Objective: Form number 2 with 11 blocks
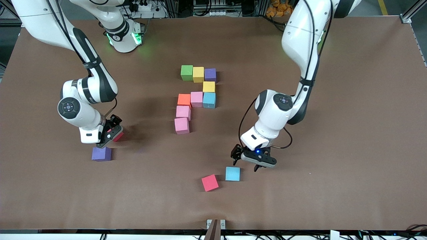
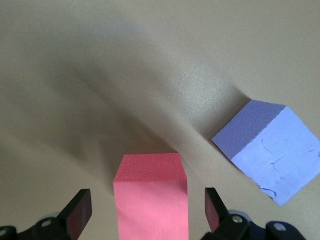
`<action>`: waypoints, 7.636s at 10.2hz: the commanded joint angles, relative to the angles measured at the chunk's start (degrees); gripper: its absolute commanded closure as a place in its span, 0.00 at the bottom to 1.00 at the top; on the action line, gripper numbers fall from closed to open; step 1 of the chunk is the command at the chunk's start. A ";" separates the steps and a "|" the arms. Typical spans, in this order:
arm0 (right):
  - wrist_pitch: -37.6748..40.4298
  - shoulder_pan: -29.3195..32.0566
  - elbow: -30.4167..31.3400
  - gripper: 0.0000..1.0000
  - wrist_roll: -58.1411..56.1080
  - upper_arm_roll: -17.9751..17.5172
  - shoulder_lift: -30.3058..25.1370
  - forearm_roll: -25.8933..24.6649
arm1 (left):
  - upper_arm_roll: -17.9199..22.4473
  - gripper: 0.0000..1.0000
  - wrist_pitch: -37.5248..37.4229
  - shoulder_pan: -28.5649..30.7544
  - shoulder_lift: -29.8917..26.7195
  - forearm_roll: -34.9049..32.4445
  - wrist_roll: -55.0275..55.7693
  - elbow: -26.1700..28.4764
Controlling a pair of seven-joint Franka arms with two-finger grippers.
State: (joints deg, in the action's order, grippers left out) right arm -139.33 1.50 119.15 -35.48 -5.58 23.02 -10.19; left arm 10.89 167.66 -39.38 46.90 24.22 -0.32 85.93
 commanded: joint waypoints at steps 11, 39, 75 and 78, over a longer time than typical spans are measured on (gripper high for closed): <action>-6.04 2.37 4.42 0.74 -1.08 -0.74 -0.43 -0.10 | 11.96 0.00 5.67 -9.75 14.00 -0.58 14.91 -11.14; -5.16 -1.76 0.29 1.00 -1.52 -1.18 -0.87 1.48 | 17.15 0.00 6.10 -12.82 20.33 -0.49 23.79 -14.92; 2.72 -9.74 -8.83 1.00 32.46 -13.57 -0.34 3.94 | 7.93 0.53 -15.48 -8.17 -0.30 -1.11 21.86 -13.86; 4.94 -15.45 -13.93 1.00 43.00 -13.58 2.63 3.95 | 5.90 0.52 -29.27 -5.10 -7.95 -1.11 15.38 -13.51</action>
State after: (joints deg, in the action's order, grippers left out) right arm -135.71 -12.01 108.56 3.12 -19.14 23.19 -6.82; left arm 18.73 143.58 -46.59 44.01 24.22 18.70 70.06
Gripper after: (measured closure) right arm 0.502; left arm 0.476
